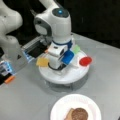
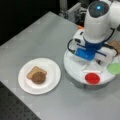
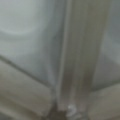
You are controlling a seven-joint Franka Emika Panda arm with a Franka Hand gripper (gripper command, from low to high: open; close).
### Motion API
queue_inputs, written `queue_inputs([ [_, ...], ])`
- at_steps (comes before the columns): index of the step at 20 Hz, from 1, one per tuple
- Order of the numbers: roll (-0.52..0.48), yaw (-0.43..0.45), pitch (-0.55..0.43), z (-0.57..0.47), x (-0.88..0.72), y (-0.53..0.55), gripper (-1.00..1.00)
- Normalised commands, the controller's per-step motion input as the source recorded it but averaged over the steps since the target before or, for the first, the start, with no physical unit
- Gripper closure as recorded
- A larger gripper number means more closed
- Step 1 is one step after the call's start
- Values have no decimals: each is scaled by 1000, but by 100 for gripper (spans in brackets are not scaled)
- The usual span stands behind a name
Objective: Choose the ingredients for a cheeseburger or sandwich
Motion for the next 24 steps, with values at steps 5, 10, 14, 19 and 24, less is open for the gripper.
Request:
queue_inputs([
  [5, 174, 387, 1, -9, -77, 59, -100],
  [10, 144, 462, 35, 62, 27, 19, -100],
  [14, 169, 562, 77, 106, 181, -99, -100],
  [19, 105, 467, 114, 97, 227, -98, -100],
  [24, 48, 661, 149, 64, 317, -98, -100],
])
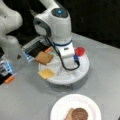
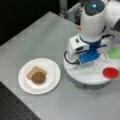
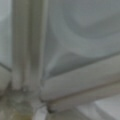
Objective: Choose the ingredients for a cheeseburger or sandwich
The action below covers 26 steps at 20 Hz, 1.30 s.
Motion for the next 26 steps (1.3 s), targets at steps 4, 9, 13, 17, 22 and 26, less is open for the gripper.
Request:
queue_inputs([
  [4, 30, 627, 172, 55, 327, -140, -100],
  [9, -4, 300, 150, 48, 303, -178, -100],
  [13, -2, 201, 157, 46, 309, -169, -100],
  [17, -6, 143, 150, 56, 296, -180, -100],
  [22, -38, -94, 66, 108, 214, -176, -100],
  [26, -146, -360, -40, 118, 105, -73, -100],
])
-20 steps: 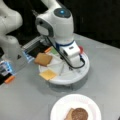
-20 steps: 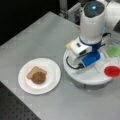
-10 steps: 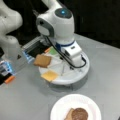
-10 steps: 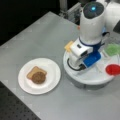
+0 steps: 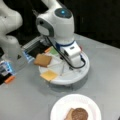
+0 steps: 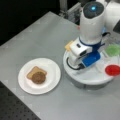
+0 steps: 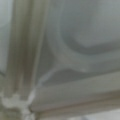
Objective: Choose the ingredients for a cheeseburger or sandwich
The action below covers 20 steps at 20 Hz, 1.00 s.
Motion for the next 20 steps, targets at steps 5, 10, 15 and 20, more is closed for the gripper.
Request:
queue_inputs([
  [5, -161, -306, -30, 171, 63, 36, -100],
  [10, -100, -71, 33, 183, 74, 96, -100],
  [15, -68, 2, 77, 71, 86, 108, -100],
  [20, -61, -47, 45, 152, 75, 93, -100],
])
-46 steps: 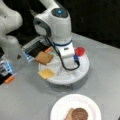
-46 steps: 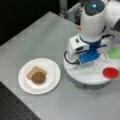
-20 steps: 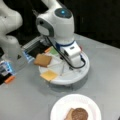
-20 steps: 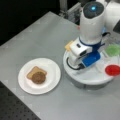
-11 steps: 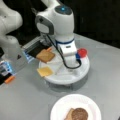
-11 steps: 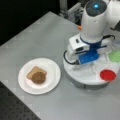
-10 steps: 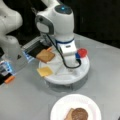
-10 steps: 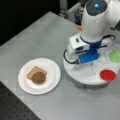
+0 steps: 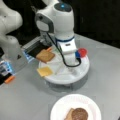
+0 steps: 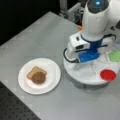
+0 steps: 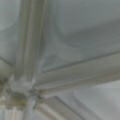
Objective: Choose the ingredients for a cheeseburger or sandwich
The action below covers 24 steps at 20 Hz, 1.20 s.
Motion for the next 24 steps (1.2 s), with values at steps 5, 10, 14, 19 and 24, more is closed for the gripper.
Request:
queue_inputs([
  [5, -46, -266, 13, 439, -18, 14, -100],
  [10, -47, -333, 28, 439, -41, -106, -100],
  [14, 28, -481, -53, 217, -64, -275, -100],
  [19, 41, -503, 58, 43, -193, -439, -100],
  [24, 31, -577, 155, 80, -238, -473, -100],
])
